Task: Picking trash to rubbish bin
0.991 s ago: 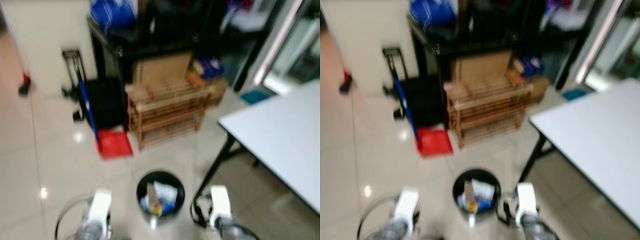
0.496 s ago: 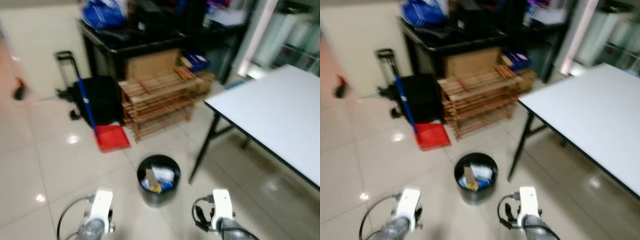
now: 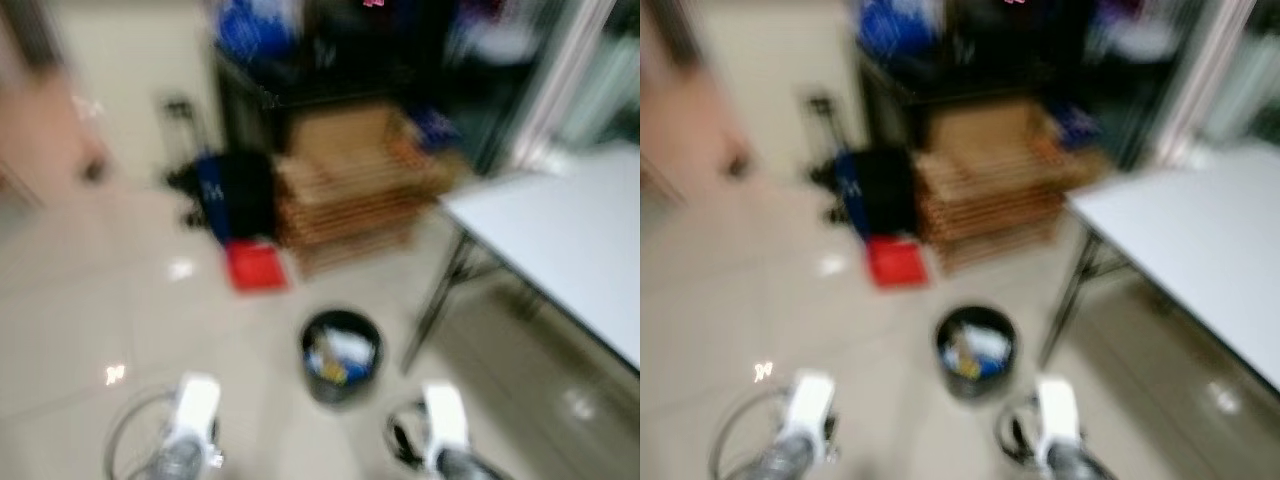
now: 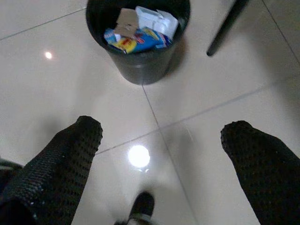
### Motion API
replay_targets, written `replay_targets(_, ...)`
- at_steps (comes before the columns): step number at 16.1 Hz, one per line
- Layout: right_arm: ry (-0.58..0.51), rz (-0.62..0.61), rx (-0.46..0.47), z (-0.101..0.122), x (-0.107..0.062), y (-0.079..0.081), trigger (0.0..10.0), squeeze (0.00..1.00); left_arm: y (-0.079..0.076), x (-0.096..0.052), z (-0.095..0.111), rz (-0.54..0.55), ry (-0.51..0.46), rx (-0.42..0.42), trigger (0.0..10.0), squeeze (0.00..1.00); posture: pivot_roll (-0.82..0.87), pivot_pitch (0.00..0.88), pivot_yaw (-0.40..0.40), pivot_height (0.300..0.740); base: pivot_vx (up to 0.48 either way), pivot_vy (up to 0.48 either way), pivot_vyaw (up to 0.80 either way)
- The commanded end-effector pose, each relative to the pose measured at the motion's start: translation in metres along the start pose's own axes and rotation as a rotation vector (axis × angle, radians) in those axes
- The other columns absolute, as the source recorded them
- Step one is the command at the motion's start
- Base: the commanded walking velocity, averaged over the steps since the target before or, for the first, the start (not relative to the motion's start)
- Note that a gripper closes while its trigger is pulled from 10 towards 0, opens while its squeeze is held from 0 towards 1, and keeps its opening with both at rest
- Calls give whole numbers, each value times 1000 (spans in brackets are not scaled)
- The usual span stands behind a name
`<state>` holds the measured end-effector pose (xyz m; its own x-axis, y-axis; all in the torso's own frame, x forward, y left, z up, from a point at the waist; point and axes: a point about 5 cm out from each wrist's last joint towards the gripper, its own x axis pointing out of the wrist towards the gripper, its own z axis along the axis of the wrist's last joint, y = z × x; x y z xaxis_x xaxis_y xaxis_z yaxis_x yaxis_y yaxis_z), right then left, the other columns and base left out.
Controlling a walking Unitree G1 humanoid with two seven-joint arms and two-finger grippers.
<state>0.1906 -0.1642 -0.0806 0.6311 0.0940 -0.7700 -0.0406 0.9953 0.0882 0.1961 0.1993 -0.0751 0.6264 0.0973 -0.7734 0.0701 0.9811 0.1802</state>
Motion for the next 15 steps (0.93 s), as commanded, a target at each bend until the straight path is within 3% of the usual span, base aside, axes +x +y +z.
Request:
replay_targets(1, -28, 15, 4, 9, 2, 6, 10000, 0, 7, 2, 13, 18, -42, 0, 10000, 0, -15, 0, -58, 740, 0, 0, 0)
replay_targets(15, -28, 21, 9, 9, 3, 8, 10000, 0, 6, 2, 14, 11, -42, 13, 10000, 0, -21, 2, -58, 740, 0, 0, 0)
